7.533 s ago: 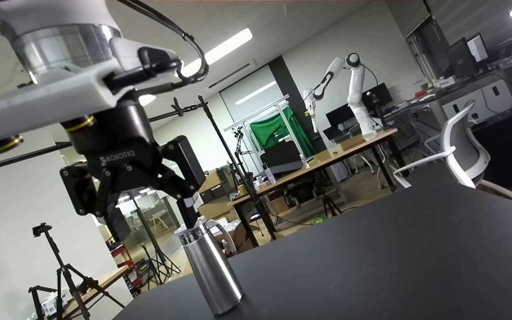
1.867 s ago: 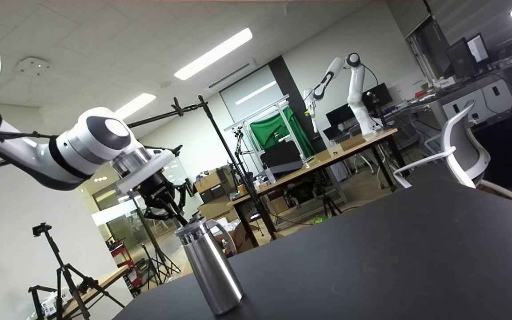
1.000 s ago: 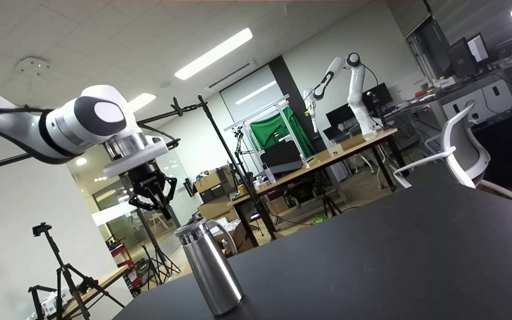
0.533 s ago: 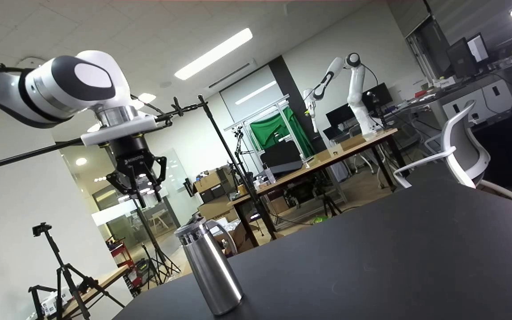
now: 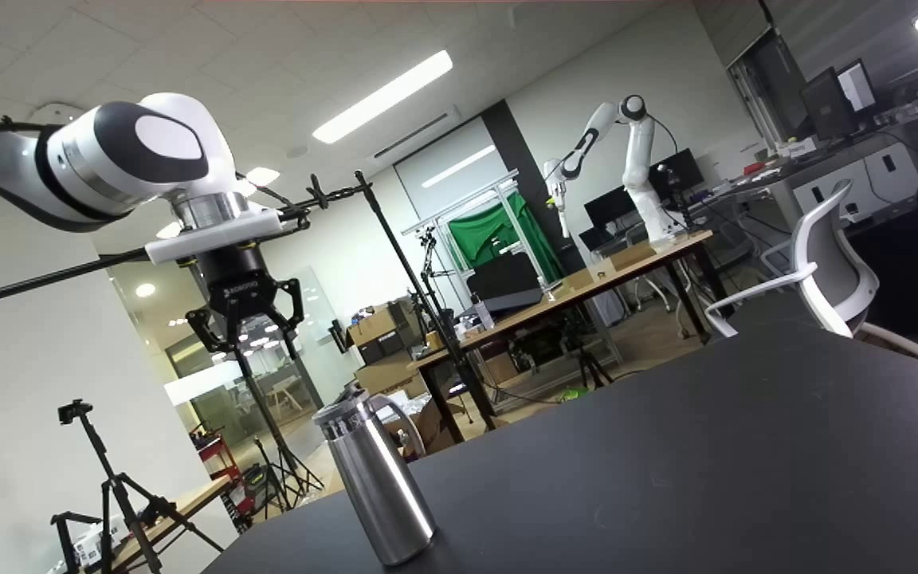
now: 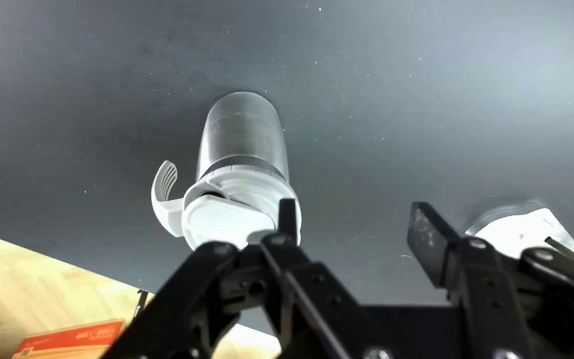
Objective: Open the lid on top of the thermos flask
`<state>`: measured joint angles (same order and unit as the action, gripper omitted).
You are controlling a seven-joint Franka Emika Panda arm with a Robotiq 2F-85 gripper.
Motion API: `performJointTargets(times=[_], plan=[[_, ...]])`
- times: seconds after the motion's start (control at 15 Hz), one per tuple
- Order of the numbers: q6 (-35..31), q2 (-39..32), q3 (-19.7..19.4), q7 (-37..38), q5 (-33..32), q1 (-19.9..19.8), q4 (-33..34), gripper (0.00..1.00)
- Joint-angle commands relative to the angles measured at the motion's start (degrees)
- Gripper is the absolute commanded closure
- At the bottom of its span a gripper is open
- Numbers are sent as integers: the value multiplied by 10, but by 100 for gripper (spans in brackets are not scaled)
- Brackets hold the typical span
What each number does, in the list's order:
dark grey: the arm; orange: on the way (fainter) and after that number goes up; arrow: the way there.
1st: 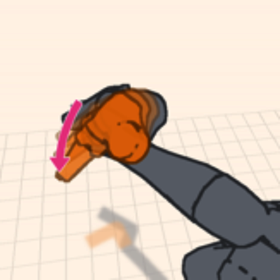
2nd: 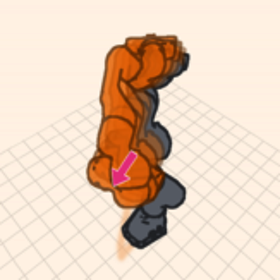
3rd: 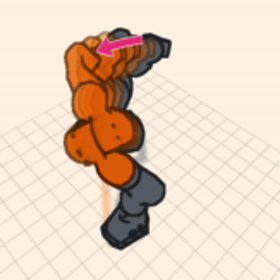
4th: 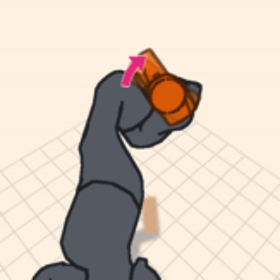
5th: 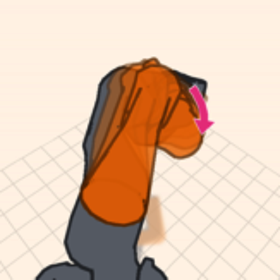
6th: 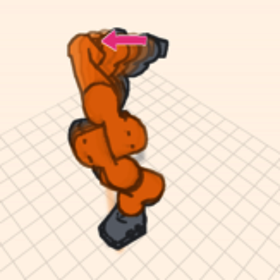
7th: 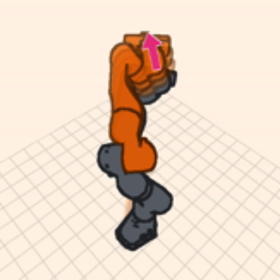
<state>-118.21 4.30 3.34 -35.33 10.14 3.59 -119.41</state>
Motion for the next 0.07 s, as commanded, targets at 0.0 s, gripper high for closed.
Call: performJointTargets(times=[0.0], plan=[[1, 0, -4, 1, -1, 4, 1, 39]])
